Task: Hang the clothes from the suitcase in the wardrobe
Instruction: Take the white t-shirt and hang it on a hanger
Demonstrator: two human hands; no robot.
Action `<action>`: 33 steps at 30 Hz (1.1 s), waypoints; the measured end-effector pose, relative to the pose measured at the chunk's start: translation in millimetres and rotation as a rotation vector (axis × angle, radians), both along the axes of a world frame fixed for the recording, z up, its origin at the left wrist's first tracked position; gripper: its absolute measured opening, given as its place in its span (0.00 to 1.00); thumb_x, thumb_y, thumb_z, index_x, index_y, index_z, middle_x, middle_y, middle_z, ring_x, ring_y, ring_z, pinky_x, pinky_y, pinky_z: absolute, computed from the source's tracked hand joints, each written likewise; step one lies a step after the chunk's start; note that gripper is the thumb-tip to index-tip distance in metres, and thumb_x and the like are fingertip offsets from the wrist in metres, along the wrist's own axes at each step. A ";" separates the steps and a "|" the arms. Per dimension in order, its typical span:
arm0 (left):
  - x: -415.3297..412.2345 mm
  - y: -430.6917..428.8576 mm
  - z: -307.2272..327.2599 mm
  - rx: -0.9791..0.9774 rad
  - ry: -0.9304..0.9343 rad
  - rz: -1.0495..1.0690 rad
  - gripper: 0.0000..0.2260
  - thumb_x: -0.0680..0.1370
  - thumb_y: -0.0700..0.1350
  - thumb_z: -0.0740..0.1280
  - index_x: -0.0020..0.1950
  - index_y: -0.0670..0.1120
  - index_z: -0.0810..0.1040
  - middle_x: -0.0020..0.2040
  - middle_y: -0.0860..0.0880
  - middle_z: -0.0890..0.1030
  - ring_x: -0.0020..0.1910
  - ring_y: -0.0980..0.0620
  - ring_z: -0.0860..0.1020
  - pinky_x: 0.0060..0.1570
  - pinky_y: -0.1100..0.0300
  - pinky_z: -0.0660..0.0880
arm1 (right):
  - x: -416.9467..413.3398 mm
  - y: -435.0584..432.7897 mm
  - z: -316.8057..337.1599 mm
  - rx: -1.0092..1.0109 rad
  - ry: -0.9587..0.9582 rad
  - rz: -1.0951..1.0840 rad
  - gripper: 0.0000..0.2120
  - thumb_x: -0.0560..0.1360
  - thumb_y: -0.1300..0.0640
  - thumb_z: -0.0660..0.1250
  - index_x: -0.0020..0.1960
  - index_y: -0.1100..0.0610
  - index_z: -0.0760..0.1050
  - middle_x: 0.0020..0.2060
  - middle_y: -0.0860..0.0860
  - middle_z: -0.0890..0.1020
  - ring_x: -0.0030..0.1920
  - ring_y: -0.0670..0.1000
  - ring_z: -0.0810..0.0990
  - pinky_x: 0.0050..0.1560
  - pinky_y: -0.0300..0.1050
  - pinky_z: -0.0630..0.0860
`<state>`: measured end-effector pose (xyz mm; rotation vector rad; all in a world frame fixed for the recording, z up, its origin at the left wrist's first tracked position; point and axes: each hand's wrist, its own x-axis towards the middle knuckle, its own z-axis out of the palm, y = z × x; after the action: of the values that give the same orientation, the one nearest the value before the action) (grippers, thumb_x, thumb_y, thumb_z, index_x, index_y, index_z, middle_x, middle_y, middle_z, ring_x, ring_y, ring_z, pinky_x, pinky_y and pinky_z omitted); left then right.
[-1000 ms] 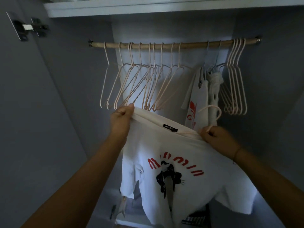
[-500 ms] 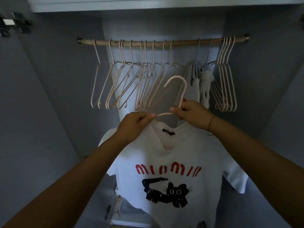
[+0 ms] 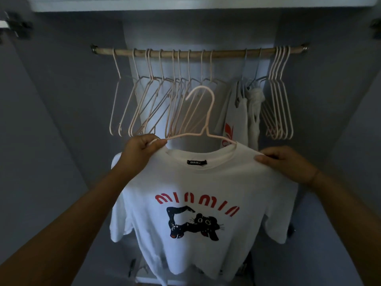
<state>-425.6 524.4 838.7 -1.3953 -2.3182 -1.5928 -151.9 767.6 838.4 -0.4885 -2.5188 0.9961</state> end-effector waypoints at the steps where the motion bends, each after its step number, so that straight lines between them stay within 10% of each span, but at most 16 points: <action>1: -0.2 0.5 0.3 -0.003 -0.019 -0.008 0.09 0.77 0.42 0.67 0.37 0.44 0.79 0.26 0.60 0.76 0.29 0.64 0.74 0.31 0.77 0.67 | 2.8 -1.0 0.7 -0.031 -0.007 0.013 0.36 0.62 0.25 0.63 0.43 0.59 0.82 0.36 0.53 0.83 0.36 0.42 0.78 0.41 0.35 0.74; 8: 13.6 18.8 3.1 -0.066 -0.005 -0.110 0.07 0.77 0.47 0.67 0.39 0.49 0.79 0.35 0.49 0.78 0.35 0.56 0.76 0.38 0.67 0.72 | 24.5 -44.8 18.8 -0.260 -0.050 0.028 0.18 0.73 0.46 0.63 0.44 0.62 0.78 0.37 0.56 0.81 0.38 0.48 0.79 0.40 0.42 0.77; 13: 58.7 33.4 -13.0 -0.021 0.003 -0.110 0.21 0.74 0.53 0.69 0.65 0.50 0.72 0.61 0.53 0.72 0.61 0.57 0.69 0.58 0.63 0.66 | 72.8 -79.4 18.0 -0.496 -0.056 -0.130 0.26 0.69 0.40 0.70 0.49 0.65 0.79 0.43 0.63 0.83 0.40 0.56 0.82 0.37 0.43 0.80; 20: 148.0 50.0 -33.5 -0.016 -0.374 -0.322 0.08 0.78 0.50 0.65 0.44 0.47 0.78 0.40 0.50 0.80 0.42 0.55 0.78 0.46 0.60 0.75 | 85.3 -108.7 6.0 -0.579 -0.048 -0.351 0.16 0.76 0.52 0.62 0.49 0.64 0.80 0.43 0.61 0.84 0.40 0.55 0.82 0.37 0.39 0.79; 23: 174.7 63.0 -34.2 -0.115 -0.501 -0.438 0.12 0.79 0.54 0.62 0.44 0.50 0.81 0.44 0.48 0.83 0.47 0.50 0.80 0.53 0.55 0.77 | 68.7 -117.1 -6.0 -0.548 -0.018 -0.397 0.18 0.77 0.51 0.62 0.49 0.67 0.78 0.45 0.65 0.82 0.41 0.57 0.80 0.50 0.54 0.78; 33: 173.2 94.4 -5.9 0.022 -0.777 -0.407 0.03 0.73 0.44 0.72 0.46 0.46 0.82 0.46 0.47 0.84 0.48 0.51 0.82 0.49 0.62 0.78 | 25.0 -123.0 -0.2 -0.541 0.143 -0.434 0.15 0.78 0.50 0.61 0.53 0.61 0.77 0.48 0.59 0.82 0.47 0.55 0.81 0.52 0.50 0.78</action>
<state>-252.4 618.8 832.8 -1.5012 -2.4219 -2.6695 -126.9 644.6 838.2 -1.0233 -1.8770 1.4580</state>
